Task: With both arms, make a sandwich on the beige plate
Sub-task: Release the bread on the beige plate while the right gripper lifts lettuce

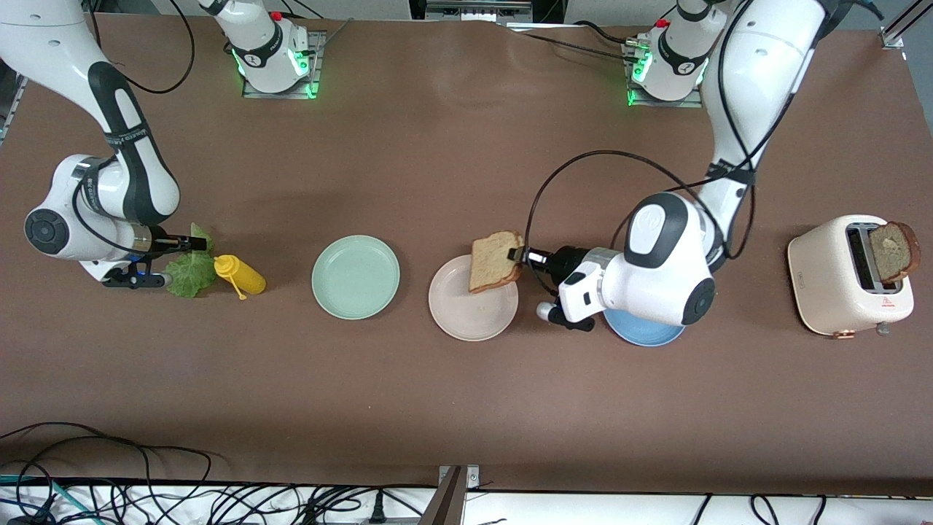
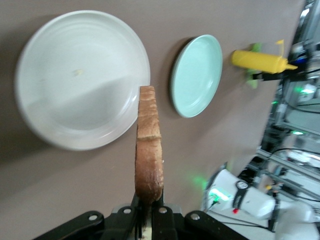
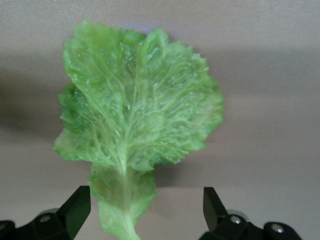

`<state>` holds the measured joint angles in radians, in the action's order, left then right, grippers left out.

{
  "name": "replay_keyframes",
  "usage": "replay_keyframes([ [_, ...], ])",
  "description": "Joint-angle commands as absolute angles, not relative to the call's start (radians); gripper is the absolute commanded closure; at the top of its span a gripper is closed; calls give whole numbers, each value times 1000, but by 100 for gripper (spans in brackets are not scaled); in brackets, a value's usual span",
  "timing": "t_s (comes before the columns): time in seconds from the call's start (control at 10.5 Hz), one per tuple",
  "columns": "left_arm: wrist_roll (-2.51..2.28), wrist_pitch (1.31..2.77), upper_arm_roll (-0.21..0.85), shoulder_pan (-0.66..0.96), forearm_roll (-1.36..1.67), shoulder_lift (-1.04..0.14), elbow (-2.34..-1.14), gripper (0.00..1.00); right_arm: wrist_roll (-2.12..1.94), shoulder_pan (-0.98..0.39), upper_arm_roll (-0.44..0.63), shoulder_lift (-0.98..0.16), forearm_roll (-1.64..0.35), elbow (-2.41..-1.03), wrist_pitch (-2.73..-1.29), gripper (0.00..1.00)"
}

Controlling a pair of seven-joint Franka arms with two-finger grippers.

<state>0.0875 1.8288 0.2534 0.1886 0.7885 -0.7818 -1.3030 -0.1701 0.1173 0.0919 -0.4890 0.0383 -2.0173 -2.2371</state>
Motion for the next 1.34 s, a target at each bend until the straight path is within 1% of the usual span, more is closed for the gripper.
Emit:
replay_keyframes([
  [0.0, 223, 1908, 250, 215, 922, -877, -1261, 100, -195, 124, 87, -514, 14, -2011, -2267, 0],
  [0.19, 319, 1954, 249, 209, 923, -925, -1253, 100, -218, 129, 87, -525, 12, -2011, -2281, 0],
  [0.29, 340, 1983, 249, 210, 923, -930, -1255, 100, -239, 133, 87, -531, -1, -2011, -2287, 2],
  [0.38, 357, 1986, 247, 209, 923, -934, -1255, 100, -285, 143, 87, -534, -15, -2011, -2290, 18],
  [0.48, 394, 1999, 247, 209, 925, -943, -1255, 100, -340, 152, 87, -534, -24, -2010, -2290, 65],
  [0.57, 437, 2014, 247, 209, 927, -954, -1261, 100, -372, 153, 87, -534, -28, -2003, -2284, 79],
  [0.67, 481, 2016, 247, 206, 951, -959, -1267, 100, -415, 155, 87, -532, -28, -2000, -2277, 100],
  [0.77, 504, 2016, 247, 210, 1006, -960, -1273, 100, -425, 153, 87, -528, -31, -1991, -2269, 100],
  [0.86, 529, 2016, 247, 212, 1020, -965, -1275, 100, -429, 158, 87, -528, -31, -1970, -2228, 100],
  [0.96, 538, 2016, 247, 212, 1022, -965, -1275, 87, -428, 166, 87, -529, -31, -1933, -2170, 100],
  [1.05, 540, 2016, 245, 212, 1016, -966, -1275, 1, -426, 160, 87, -531, -31, -1880, -2096, 100],
  [1.24, 540, 2013, 242, 195, 1002, -959, -1273, 0, -440, 163, 89, -526, -28, -1801, -1982, 100],
])
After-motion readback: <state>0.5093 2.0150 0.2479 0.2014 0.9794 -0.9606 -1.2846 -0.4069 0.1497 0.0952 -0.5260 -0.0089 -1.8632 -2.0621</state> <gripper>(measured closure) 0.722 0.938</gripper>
